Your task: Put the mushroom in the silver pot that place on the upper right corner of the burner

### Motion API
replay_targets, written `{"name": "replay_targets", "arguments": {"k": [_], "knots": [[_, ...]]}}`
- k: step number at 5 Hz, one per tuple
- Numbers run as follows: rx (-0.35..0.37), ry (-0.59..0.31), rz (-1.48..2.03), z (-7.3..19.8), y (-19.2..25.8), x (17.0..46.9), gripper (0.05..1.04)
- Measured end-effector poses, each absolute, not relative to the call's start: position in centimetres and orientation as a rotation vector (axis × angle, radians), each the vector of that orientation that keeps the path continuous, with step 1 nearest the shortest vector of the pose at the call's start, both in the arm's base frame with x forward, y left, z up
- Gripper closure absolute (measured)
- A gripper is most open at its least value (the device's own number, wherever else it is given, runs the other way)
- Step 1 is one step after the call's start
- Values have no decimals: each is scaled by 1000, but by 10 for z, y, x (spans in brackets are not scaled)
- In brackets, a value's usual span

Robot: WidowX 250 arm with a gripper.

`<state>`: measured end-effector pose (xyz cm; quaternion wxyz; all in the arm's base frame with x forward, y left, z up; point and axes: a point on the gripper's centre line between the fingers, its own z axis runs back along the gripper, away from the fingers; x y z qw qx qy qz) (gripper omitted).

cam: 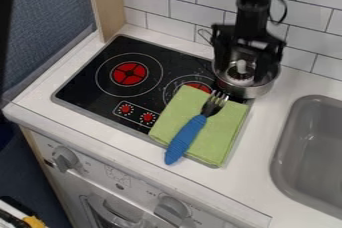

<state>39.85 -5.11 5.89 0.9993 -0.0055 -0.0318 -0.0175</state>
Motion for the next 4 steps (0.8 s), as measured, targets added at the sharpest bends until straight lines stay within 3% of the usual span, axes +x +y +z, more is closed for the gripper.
{"name": "replay_targets", "arguments": {"k": [1, 2, 4], "knots": [[-1, -102, -36, 92, -48, 394, 73], [-4, -69, -42, 105, -36, 374, 79], [-3, -32, -49, 97, -24, 355, 79]]}}
